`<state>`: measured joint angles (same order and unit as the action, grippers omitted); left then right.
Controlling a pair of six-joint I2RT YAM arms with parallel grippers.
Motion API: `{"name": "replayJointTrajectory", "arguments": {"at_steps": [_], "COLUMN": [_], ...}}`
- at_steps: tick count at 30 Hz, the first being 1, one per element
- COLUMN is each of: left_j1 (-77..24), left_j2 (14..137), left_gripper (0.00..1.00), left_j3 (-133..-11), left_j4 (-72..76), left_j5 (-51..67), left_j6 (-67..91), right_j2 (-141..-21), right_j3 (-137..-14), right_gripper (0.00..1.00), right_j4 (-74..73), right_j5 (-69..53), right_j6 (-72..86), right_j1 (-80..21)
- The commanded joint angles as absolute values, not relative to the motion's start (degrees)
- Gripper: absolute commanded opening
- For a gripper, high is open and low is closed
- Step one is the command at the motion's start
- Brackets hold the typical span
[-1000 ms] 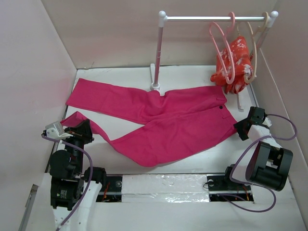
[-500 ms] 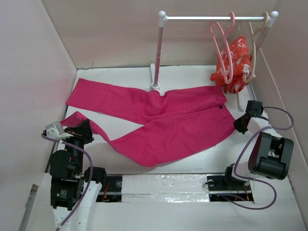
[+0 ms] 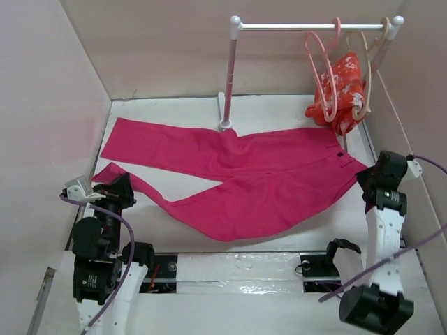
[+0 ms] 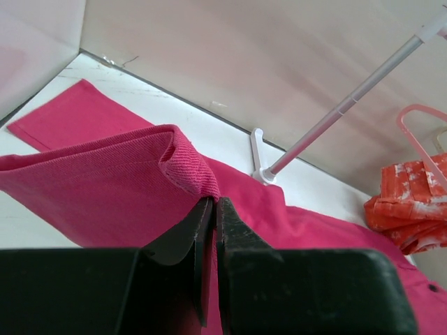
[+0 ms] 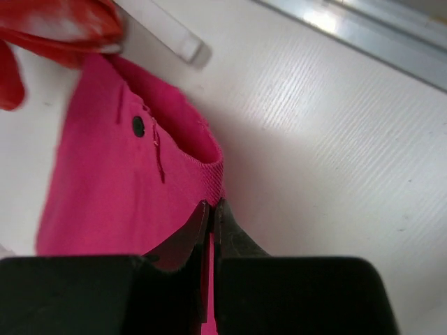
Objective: Place the trousers on the hanger
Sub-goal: Flatten out the trousers at the center of the board.
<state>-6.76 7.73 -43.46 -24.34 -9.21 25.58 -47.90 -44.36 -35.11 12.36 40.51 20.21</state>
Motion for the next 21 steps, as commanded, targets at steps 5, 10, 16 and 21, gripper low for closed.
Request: {"name": "replayJointTrajectory", "arguments": {"at_steps": [5,10,16,21], "left_j1": [-7.12,-7.12,-7.12,-7.12], "left_j2": [8.96,10.28,8.44,13.43], "left_gripper": [0.0,0.0,0.0,0.0], "left_j3": [-49.91,-55.1,-51.43,-43.25], "left_j4": [-24.43,-26.36,-27.08,-22.42], "left_j5": [-13.97,-19.66,-24.1,-19.51], "left_j6": [27.77,26.98,34.62,41.29], "right_j2": [-33.41,-29.28,-28.92,-29.44], "right_j3": [-56.06,-61.08,-61.18,-58.27], "right_gripper": [0.0,0.0,0.0,0.0], "right_j4": [-47.71,-53.51,-56.08,-53.09], "right_j5": [20.13,21.61,23.32,20.04], "right_j6": [37.19,34.02,30.6,30.41], "right_j1": [21.01,21.01,17.49,17.49]}}
